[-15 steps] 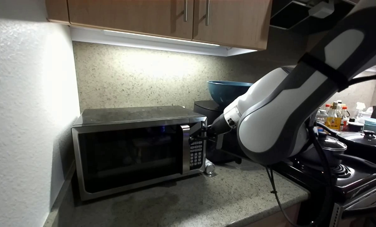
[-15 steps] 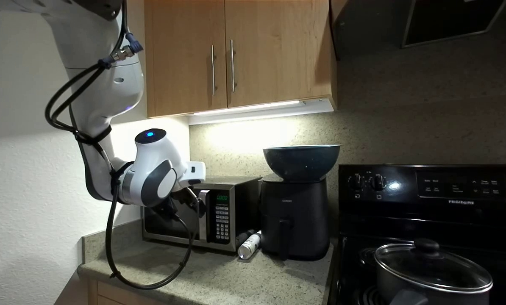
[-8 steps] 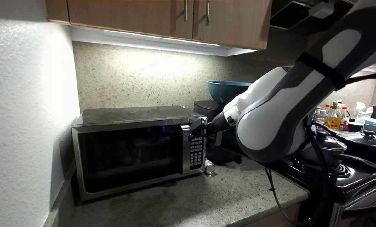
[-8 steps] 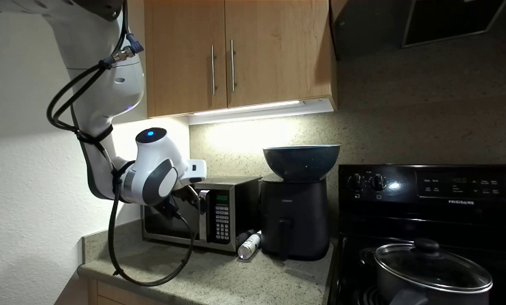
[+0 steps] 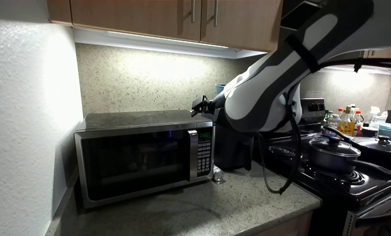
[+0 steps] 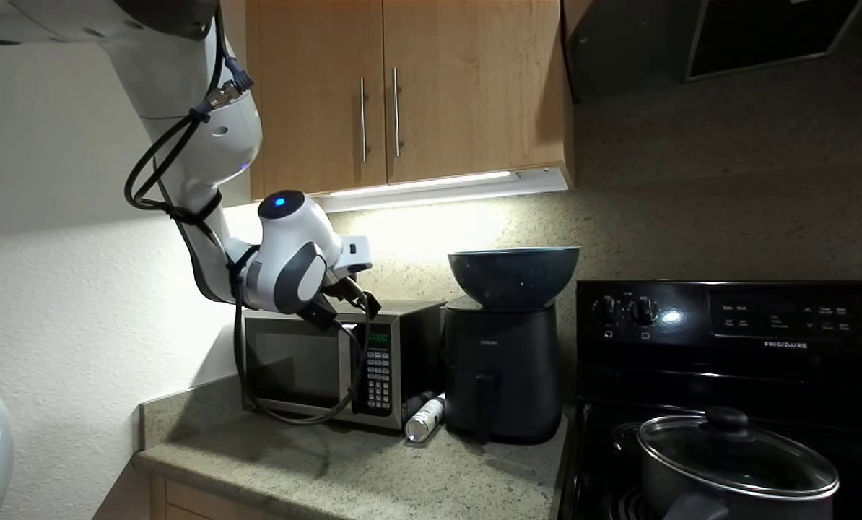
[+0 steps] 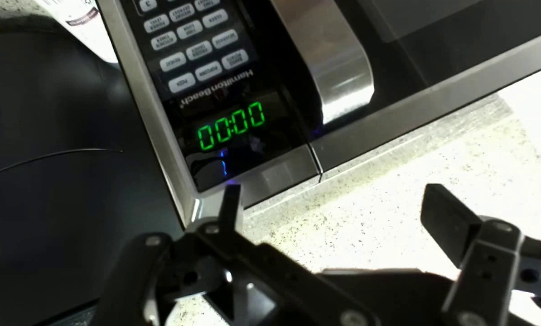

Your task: Open the microwave door, then put the bowl in the microwave

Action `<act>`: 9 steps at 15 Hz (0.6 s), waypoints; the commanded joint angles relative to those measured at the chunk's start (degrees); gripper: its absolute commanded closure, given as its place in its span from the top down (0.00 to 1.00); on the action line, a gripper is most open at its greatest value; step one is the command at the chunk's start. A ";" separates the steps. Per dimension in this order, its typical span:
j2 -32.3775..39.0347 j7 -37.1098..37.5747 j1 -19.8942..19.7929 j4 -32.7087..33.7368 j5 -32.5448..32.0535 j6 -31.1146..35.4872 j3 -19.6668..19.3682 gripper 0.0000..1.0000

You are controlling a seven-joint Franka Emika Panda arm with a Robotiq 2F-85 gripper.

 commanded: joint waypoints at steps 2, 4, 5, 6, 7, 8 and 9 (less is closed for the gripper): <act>0.29 -1.71 -3.55 0.59 -0.46 -1.78 4.43 1.00; 0.70 -1.63 -4.57 1.05 -0.74 -3.30 6.04 1.00; 0.79 -1.76 -4.85 1.20 -0.93 -4.12 6.73 1.00; 1.09 -1.76 -5.18 1.45 -1.25 -4.87 7.56 1.00; 1.31 -1.96 -5.23 1.76 -1.38 -5.87 7.91 1.00; 1.88 -2.08 -5.40 2.14 -1.53 -6.98 8.18 1.00; 2.47 -2.38 -5.54 2.52 -1.68 -7.85 8.19 1.00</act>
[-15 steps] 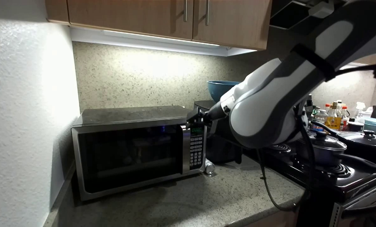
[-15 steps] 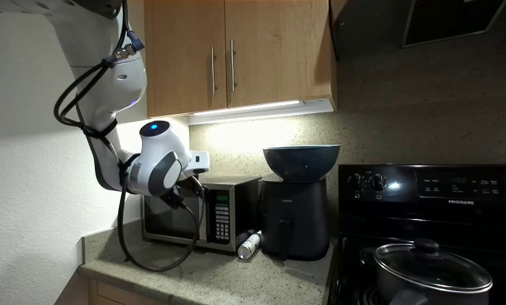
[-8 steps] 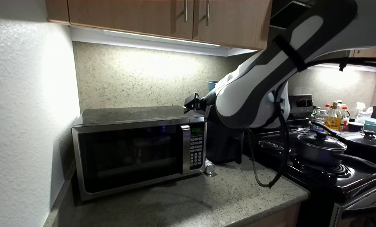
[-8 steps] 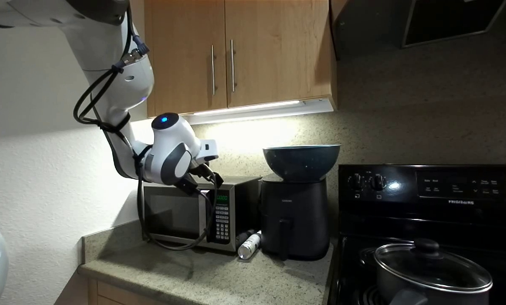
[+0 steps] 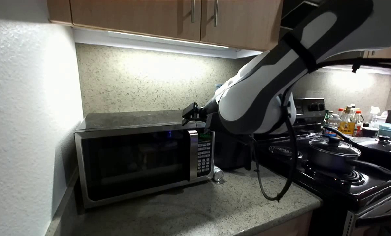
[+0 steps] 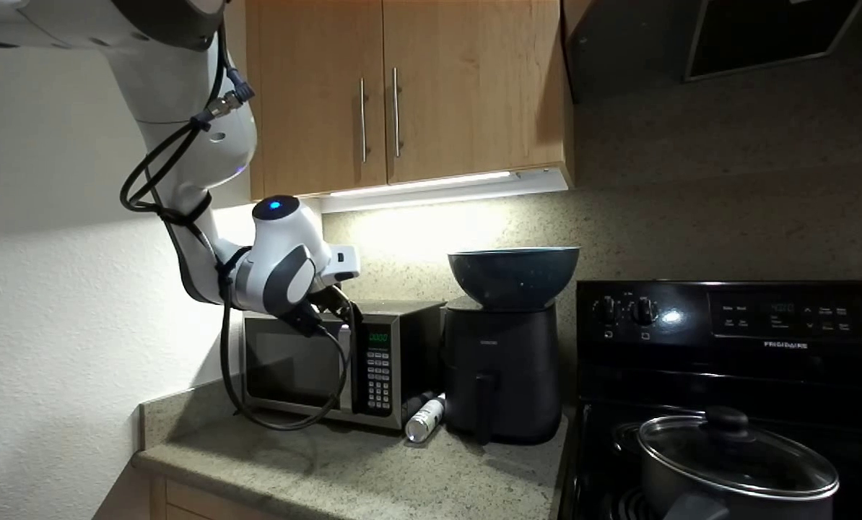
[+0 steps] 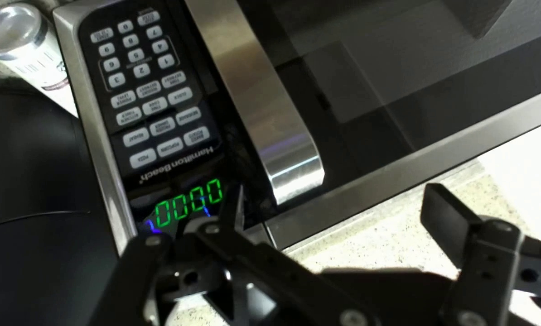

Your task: Open the microwave door, then put the bowl in the microwave

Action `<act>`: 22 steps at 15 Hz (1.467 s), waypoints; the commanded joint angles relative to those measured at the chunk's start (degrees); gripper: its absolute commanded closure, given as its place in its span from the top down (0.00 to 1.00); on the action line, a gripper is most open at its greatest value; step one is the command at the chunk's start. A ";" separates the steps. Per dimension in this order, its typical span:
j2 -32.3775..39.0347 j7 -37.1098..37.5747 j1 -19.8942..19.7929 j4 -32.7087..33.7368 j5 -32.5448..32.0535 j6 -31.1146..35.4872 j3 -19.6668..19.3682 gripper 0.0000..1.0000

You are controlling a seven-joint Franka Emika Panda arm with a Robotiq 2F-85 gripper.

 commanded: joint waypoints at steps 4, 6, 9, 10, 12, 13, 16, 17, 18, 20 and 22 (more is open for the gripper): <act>5.69 -2.62 0.36 4.29 -2.23 -6.10 -3.00 1.00; 7.90 -2.17 1.57 6.09 -2.84 -7.31 -5.83 1.00; 10.58 -1.35 3.17 9.14 -3.70 -8.74 -8.21 1.00; 11.06 -1.30 3.28 9.90 -3.59 -8.95 -8.18 0.76; 12.03 -1.35 3.50 11.21 -3.47 -9.02 -8.43 0.67; 12.32 -1.31 3.84 11.63 -3.46 -8.92 -8.87 0.61; 12.09 -1.12 4.49 11.58 -3.53 -8.57 -9.46 0.45; 11.85 -0.67 5.52 11.31 -3.58 -8.27 -10.60 0.38; 11.39 0.06 7.65 10.79 -3.73 -7.88 -13.00 0.34; 9.96 1.43 12.61 9.27 -4.01 -6.83 -18.30 0.27; 7.99 3.04 17.72 7.78 -3.68 -7.54 -23.28 0.19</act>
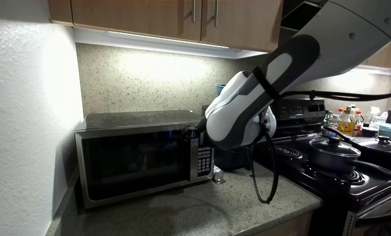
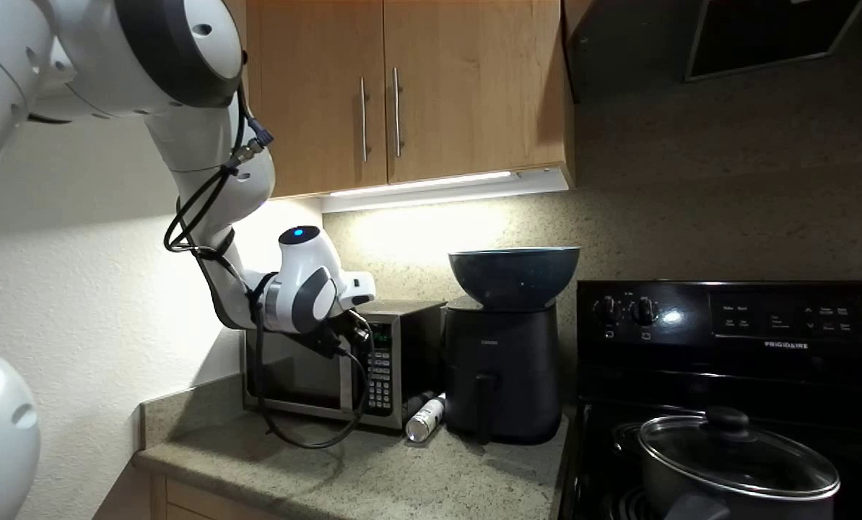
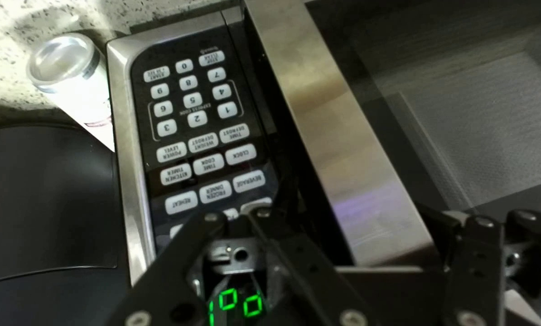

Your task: Open the microwave door, then put the bowl in the microwave

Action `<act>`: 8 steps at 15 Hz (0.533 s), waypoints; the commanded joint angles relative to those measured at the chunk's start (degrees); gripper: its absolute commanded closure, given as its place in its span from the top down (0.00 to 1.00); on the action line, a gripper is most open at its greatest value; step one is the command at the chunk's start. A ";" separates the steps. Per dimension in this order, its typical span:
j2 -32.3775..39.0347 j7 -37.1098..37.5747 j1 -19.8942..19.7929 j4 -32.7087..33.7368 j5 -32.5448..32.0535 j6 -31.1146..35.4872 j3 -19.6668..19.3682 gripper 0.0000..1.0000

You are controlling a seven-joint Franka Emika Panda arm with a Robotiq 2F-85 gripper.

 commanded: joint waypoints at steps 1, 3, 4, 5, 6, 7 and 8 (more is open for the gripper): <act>-3.61 1.65 8.45 -2.41 -0.66 -0.66 -10.48 0.18; -6.79 1.77 11.73 -4.67 -0.59 -2.25 -12.31 0.07; -8.59 1.43 12.74 -5.91 -0.69 -3.68 -12.72 0.01; -9.72 1.06 13.40 -6.54 -0.78 -4.87 -13.00 0.06; -10.85 0.84 14.13 -7.42 -0.90 -5.48 -13.31 0.06; -12.03 0.52 14.52 -8.31 -1.01 -6.05 -13.25 0.06; -13.73 0.43 15.39 -9.67 -1.31 -7.29 -13.53 0.06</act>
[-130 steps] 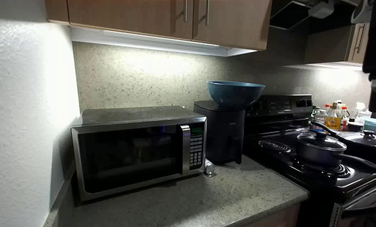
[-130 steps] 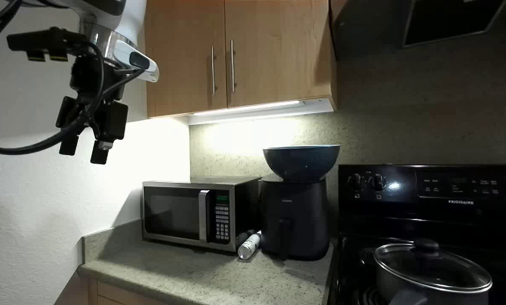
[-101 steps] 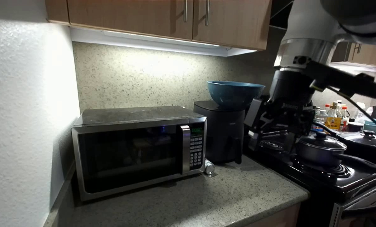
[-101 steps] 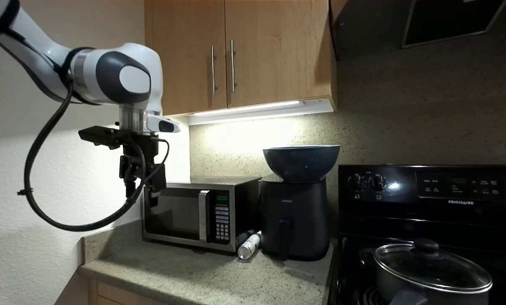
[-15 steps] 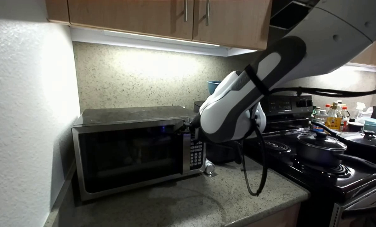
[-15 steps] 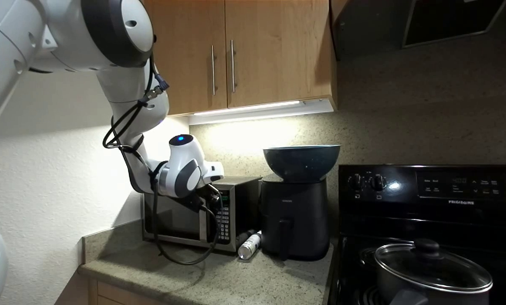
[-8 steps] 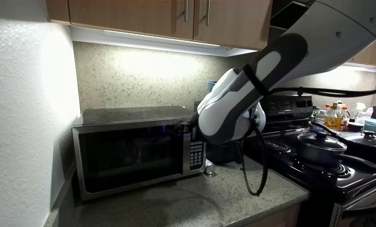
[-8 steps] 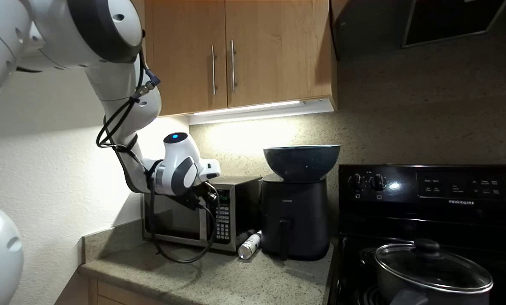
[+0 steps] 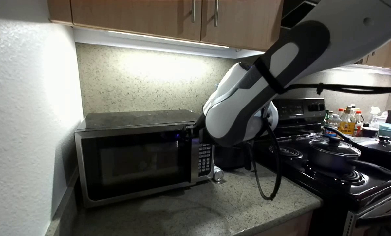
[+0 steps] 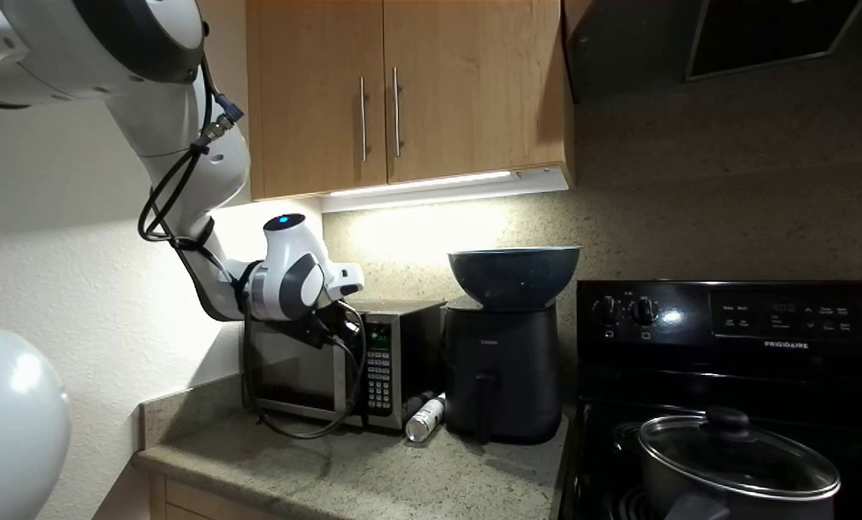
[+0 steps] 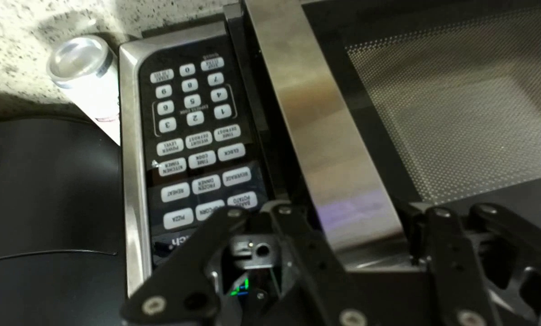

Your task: Open the microwave door, then put the bowl in the microwave

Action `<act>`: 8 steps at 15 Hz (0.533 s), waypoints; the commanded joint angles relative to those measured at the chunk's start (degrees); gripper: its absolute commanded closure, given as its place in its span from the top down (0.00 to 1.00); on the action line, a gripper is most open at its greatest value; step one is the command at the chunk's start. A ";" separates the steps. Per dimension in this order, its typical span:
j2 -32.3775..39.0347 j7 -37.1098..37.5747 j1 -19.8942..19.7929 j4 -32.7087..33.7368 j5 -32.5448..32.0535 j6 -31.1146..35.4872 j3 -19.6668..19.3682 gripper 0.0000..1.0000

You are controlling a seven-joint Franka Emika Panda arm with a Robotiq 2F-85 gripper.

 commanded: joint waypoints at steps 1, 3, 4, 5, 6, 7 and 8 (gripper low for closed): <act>-12.64 -0.55 3.79 -9.08 -1.60 -3.71 -2.02 0.04; -16.15 -0.22 5.96 -12.10 -2.55 -5.69 -2.56 0.05; -17.96 -0.29 6.82 -13.56 -2.91 -6.62 -2.50 0.05; -19.57 0.14 7.83 -14.90 -3.42 -7.23 -2.65 0.04; -20.41 1.48 9.13 -15.77 -4.84 -6.84 -3.66 0.02; -11.96 0.11 7.16 -11.78 -1.67 -6.59 -1.45 0.12; -12.97 0.83 8.18 -12.93 -2.11 -6.61 -1.77 0.07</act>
